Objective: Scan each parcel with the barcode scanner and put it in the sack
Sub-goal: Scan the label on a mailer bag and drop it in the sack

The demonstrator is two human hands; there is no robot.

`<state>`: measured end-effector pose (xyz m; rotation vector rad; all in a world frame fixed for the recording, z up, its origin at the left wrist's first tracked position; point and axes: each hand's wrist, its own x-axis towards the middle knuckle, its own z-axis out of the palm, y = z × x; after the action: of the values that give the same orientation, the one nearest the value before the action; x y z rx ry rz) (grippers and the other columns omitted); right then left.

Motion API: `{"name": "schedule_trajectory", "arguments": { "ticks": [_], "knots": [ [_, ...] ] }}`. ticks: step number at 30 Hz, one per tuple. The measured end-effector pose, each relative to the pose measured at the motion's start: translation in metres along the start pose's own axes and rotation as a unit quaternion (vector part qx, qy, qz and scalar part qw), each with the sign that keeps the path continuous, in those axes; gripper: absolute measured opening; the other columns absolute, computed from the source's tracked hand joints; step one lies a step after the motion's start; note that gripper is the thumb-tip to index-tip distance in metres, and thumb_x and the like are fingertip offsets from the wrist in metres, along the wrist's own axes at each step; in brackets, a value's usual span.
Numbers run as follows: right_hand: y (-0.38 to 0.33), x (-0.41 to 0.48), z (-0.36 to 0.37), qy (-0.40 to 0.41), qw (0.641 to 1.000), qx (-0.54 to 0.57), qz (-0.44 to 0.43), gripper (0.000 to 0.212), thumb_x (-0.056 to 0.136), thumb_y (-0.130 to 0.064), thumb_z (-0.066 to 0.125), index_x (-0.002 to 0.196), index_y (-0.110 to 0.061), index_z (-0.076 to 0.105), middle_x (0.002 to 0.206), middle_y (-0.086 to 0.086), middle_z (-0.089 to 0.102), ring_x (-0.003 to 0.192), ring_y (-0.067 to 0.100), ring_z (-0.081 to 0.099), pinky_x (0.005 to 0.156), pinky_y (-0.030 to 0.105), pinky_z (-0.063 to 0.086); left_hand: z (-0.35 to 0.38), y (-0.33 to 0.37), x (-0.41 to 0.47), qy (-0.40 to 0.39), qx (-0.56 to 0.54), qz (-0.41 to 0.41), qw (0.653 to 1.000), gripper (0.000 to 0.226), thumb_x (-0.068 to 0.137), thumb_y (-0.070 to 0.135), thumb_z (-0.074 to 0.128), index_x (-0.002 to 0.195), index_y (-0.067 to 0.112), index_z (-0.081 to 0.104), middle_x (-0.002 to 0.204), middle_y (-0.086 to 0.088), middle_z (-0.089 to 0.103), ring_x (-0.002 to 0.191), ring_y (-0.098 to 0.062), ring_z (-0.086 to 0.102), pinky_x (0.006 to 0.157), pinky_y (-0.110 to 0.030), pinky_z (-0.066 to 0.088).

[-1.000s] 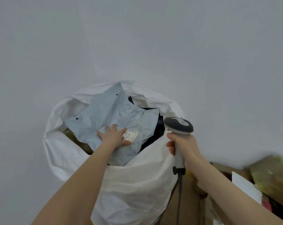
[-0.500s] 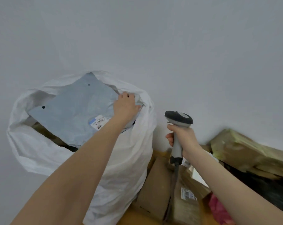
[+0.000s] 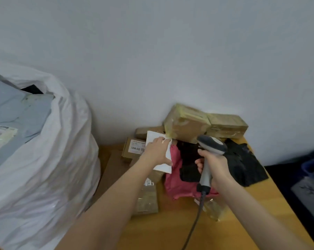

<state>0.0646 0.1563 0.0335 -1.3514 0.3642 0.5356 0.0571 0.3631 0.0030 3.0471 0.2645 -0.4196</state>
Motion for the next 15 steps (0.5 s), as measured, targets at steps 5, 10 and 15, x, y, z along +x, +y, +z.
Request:
{"name": "schedule_trajectory", "arguments": {
  "ticks": [5, 10, 15],
  "knots": [
    [0.018, 0.021, -0.025, 0.001, 1.0, -0.017, 0.021, 0.013, 0.087, -0.012, 0.07, 0.079, -0.002, 0.065, 0.05, 0.007, 0.061, 0.04, 0.013, 0.053, 0.043, 0.025, 0.046, 0.067, -0.009, 0.012, -0.075, 0.137, -0.026, 0.987, 0.114, 0.07, 0.048, 0.078, 0.152, 0.023, 0.003, 0.159, -0.014, -0.001, 0.147, -0.034, -0.001, 0.114, -0.053, 0.017],
    [0.028, 0.026, -0.016, -0.022, 0.999, -0.013, 0.037, 0.012, 0.088, -0.011, 0.069, 0.081, -0.002, 0.065, 0.05, 0.007, 0.061, 0.039, 0.013, 0.052, 0.044, 0.026, 0.045, 0.065, -0.01, 0.013, -0.043, 0.123, 0.003, 0.992, 0.064, 0.086, 0.036, 0.061, 0.142, 0.019, 0.036, 0.149, -0.014, 0.027, 0.138, -0.034, 0.027, 0.101, -0.047, 0.039],
    [0.023, 0.016, 0.004, -0.042, 0.998, -0.013, 0.037, 0.013, 0.087, -0.011, 0.07, 0.078, -0.003, 0.065, 0.051, 0.008, 0.062, 0.039, 0.013, 0.053, 0.042, 0.023, 0.046, 0.046, -0.023, 0.002, -0.028, 0.096, -0.013, 0.995, 0.047, 0.088, 0.03, 0.06, 0.131, 0.014, 0.049, 0.127, -0.004, 0.053, 0.114, -0.025, 0.054, 0.089, -0.04, 0.048]
  ]
}}
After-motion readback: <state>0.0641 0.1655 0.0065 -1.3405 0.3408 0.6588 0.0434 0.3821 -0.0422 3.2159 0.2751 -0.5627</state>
